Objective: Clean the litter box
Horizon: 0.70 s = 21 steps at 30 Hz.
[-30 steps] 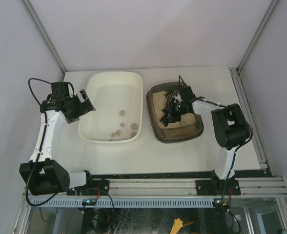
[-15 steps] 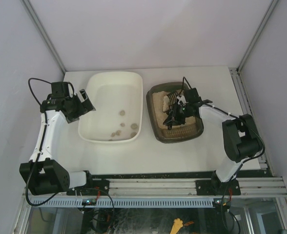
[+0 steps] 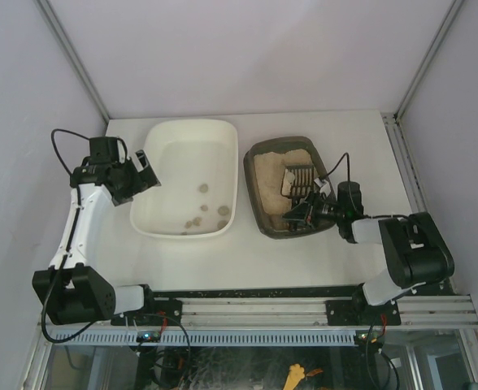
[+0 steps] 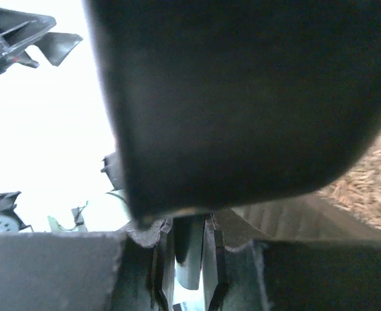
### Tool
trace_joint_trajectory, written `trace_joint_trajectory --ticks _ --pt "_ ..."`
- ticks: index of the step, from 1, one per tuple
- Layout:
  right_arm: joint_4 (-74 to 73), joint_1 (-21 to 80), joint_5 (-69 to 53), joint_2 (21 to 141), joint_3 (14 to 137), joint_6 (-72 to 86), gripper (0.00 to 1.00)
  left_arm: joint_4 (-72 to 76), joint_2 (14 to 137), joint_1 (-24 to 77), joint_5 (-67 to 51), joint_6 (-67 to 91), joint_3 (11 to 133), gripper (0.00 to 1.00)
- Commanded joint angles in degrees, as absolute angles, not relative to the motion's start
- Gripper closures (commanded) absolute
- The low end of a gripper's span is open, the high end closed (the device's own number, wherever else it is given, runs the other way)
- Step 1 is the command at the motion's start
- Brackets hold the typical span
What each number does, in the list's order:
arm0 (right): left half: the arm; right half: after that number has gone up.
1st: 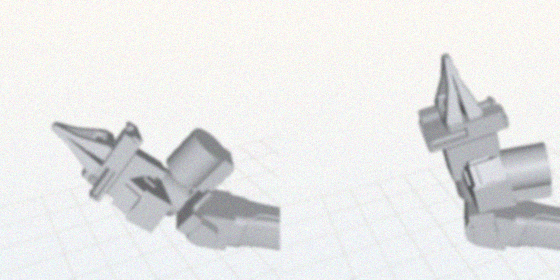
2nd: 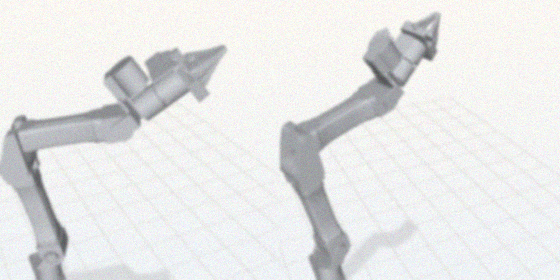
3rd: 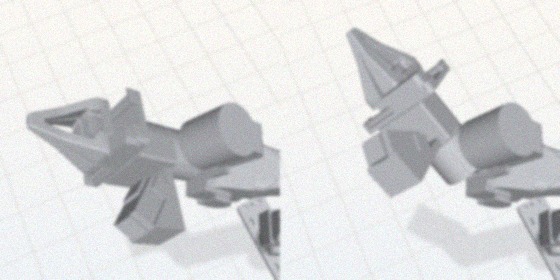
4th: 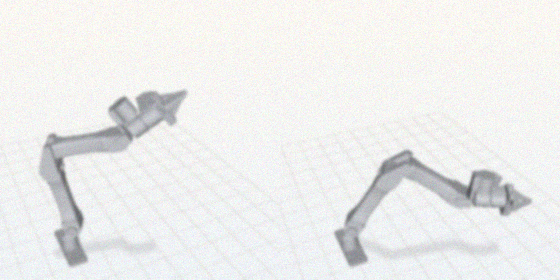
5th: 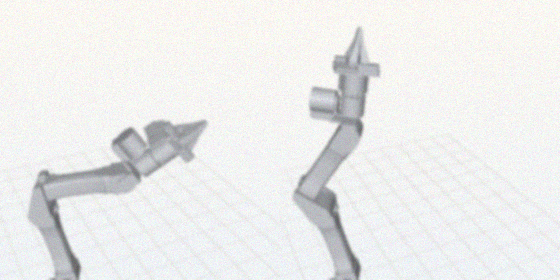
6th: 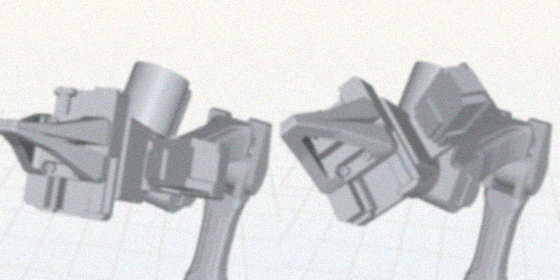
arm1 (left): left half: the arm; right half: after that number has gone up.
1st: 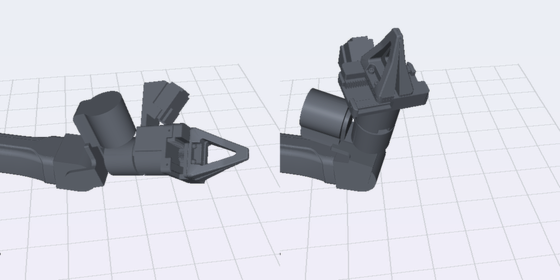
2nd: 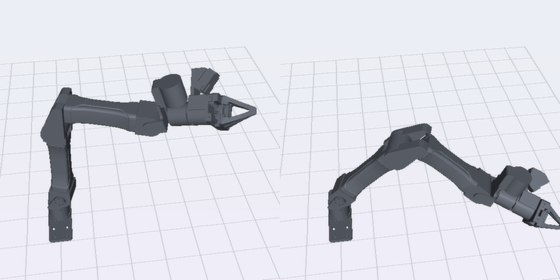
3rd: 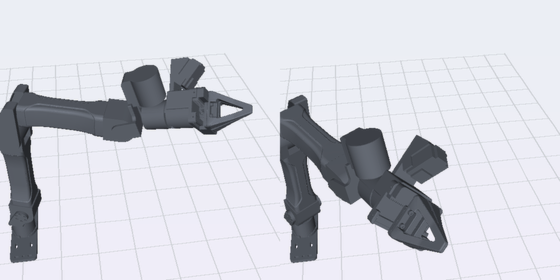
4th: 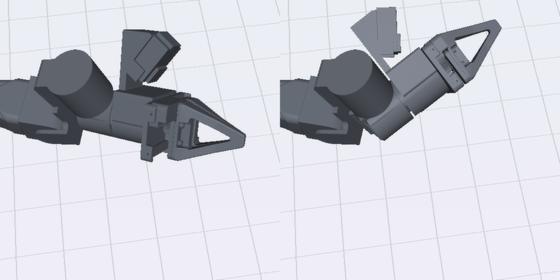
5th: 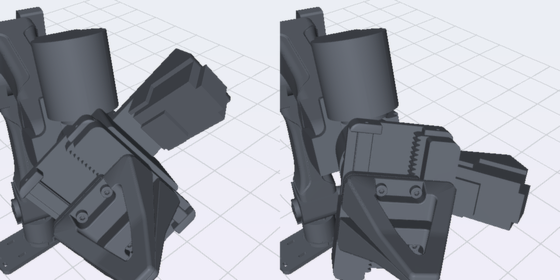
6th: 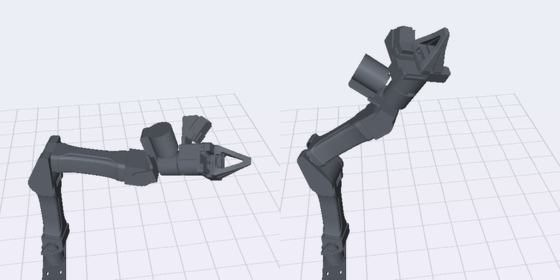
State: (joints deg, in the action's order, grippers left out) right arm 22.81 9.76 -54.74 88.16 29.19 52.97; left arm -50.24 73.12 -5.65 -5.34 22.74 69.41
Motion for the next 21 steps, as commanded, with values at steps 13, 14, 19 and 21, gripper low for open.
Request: trace_joint_trajectory --ticks 13,14,19,21 --pt "85.4 9.8 -60.0 93.8 16.7 77.2 1.0 -48.8 72.5 1.7 18.1 16.8 70.9 0.0" --pt "85.9 10.5 -60.4 94.6 17.5 78.5 1.0 -48.6 72.3 1.7 19.7 16.6 71.3 0.0" --pt "86.0 7.6 -62.1 95.7 18.9 82.1 1.0 -47.0 70.7 1.8 19.6 5.3 73.8 0.0" --pt "85.8 6.2 -62.1 96.6 18.9 83.3 1.0 -47.2 69.8 1.8 18.3 3.4 74.7 0.0"
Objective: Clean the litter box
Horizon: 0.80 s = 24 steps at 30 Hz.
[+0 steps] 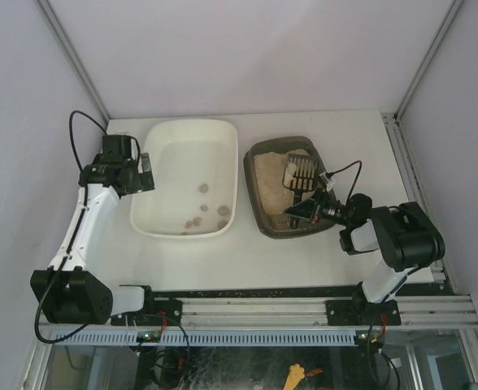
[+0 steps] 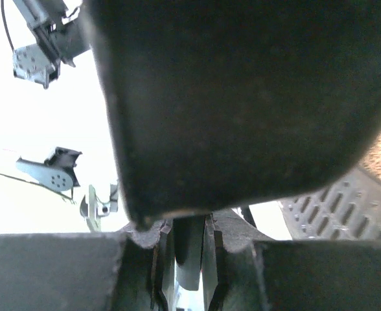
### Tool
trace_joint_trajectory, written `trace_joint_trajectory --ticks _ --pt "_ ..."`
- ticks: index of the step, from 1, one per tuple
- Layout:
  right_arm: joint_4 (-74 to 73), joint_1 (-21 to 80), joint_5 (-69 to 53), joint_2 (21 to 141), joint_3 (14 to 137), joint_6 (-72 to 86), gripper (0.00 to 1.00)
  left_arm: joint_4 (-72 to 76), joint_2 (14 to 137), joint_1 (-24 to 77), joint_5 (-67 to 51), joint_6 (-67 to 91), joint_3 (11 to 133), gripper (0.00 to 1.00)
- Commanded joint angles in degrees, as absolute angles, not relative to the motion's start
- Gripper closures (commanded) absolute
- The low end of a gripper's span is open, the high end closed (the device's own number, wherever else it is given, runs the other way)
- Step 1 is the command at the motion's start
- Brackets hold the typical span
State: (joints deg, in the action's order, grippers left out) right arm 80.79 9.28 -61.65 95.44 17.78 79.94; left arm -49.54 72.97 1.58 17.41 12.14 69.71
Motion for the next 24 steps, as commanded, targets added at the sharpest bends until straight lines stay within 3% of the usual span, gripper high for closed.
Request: trace_joint_trajectory --ticks 1,7,11,15,19,24 --pt "85.6 7.0 -62.4 97.1 19.3 83.8 1.0 -47.5 69.4 1.7 16.8 2.1 75.0 0.0" --pt "85.8 5.0 -63.3 97.7 17.2 84.5 1.0 -48.5 68.5 1.7 13.3 -0.7 74.1 0.0" --pt "84.5 9.8 -62.8 96.7 17.8 84.4 1.0 -48.6 67.5 1.7 14.4 -1.4 74.0 0.0" --pt "85.8 5.4 -61.6 96.7 17.7 86.7 1.0 -49.3 67.2 1.7 13.8 -0.8 74.9 0.0" --pt "78.0 12.3 -62.1 96.3 20.7 83.2 1.0 -50.1 67.2 1.6 12.6 -2.6 75.8 0.0" --pt "85.5 8.1 -61.5 98.6 21.5 89.7 1.0 -51.0 67.9 1.7 10.7 -3.3 75.6 0.0"
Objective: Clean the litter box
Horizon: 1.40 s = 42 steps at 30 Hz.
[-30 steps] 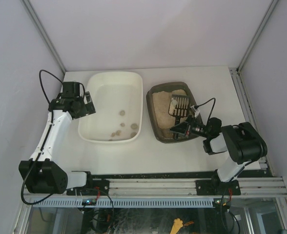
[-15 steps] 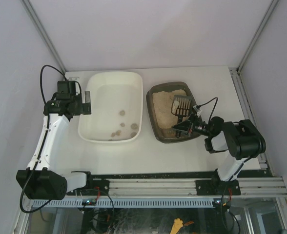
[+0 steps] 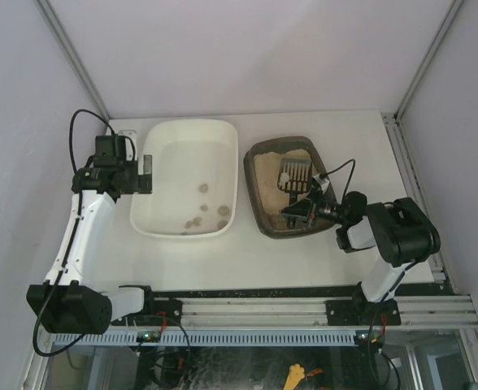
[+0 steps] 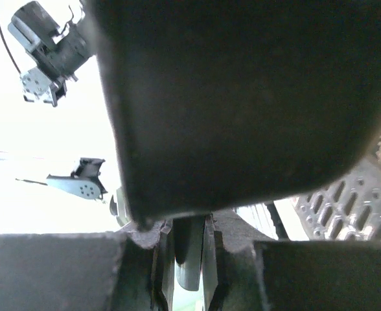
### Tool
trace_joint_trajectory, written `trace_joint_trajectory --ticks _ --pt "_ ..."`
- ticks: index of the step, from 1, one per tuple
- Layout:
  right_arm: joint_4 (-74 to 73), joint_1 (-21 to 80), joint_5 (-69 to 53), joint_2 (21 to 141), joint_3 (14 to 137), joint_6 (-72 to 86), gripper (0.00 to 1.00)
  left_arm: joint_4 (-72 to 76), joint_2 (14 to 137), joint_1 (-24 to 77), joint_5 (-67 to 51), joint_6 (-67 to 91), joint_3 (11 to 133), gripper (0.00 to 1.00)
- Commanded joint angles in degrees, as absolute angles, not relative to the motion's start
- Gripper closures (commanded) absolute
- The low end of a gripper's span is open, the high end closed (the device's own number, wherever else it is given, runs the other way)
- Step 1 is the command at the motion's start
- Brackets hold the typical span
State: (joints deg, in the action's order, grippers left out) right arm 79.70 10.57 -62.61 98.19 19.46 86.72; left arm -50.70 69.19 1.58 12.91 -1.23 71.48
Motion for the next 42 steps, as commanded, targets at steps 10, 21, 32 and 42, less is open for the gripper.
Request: trace_joint_trajectory --ticks 10,21,32,42 --pt "81.3 10.9 -61.0 97.9 23.1 87.6 1.0 -51.9 68.6 1.7 9.4 -3.5 75.7 0.0" --pt "70.2 15.0 -61.5 96.8 28.9 83.6 1.0 -52.3 69.2 1.7 8.3 -4.3 75.6 0.0" --pt "73.8 13.6 -62.4 98.2 30.6 88.1 1.0 -53.0 70.1 1.7 8.5 -4.5 76.2 0.0" --pt "31.9 16.8 -58.9 85.8 39.5 64.5 1.0 -53.6 70.6 1.7 9.9 -3.2 77.2 0.0"
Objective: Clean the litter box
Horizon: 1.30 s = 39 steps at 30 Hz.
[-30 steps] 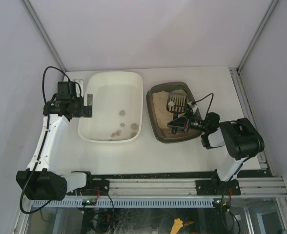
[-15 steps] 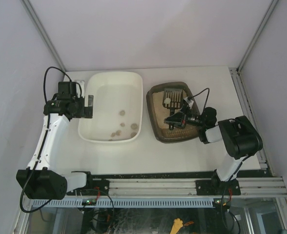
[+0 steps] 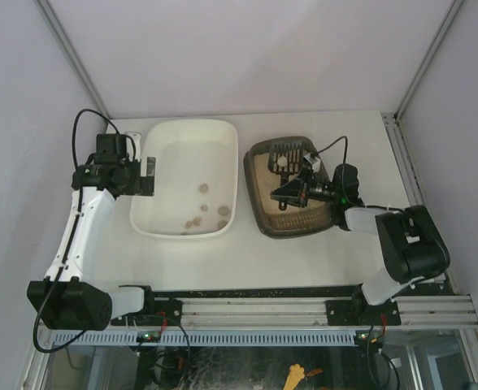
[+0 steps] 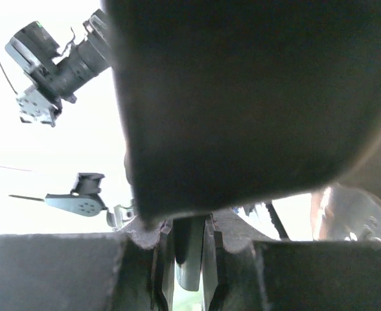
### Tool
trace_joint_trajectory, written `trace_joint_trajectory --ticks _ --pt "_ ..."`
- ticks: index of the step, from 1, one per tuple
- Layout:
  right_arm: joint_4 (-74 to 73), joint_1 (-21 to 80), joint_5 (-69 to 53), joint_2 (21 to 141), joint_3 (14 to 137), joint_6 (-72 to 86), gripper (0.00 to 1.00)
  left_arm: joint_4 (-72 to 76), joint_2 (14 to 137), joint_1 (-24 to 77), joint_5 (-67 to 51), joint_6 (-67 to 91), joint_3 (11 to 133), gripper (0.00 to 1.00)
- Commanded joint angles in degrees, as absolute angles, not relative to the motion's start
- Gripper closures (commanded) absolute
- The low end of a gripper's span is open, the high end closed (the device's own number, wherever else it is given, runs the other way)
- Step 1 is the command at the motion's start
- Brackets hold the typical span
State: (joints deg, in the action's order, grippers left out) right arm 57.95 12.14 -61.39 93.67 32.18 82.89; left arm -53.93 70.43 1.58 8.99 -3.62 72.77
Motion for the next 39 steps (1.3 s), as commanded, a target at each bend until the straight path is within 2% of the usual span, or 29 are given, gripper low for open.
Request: trace_joint_trajectory --ticks 1,7,10,16,26,34,39 --pt "26.2 17.9 -57.4 84.9 41.4 61.2 1.0 -53.7 70.7 1.7 9.2 -3.0 77.4 0.0" --pt "20.3 23.0 -53.7 85.8 49.6 61.4 1.0 -54.2 70.7 1.6 7.8 -3.2 78.2 0.0" --pt "3.3 27.5 -47.7 89.2 59.2 53.5 1.0 -57.9 72.7 -0.6 5.7 -4.1 82.9 0.0" --pt "-20.8 38.3 -30.5 99.5 79.1 42.1 1.0 -69.0 78.9 -10.3 -6.3 -5.2 95.4 0.0" --pt "-48.8 55.8 7.6 112.2 105.3 29.4 1.0 -69.3 76.3 -13.0 -11.2 -3.9 93.2 0.0" --pt "-58.3 65.2 33.4 117.2 111.2 24.1 1.0 -66.6 75.5 -13.5 -11.4 -0.5 91.9 0.0" --pt "-59.9 66.3 38.2 118.2 111.4 22.8 1.0 -65.1 74.8 -13.5 -11.3 0.5 91.4 0.0"
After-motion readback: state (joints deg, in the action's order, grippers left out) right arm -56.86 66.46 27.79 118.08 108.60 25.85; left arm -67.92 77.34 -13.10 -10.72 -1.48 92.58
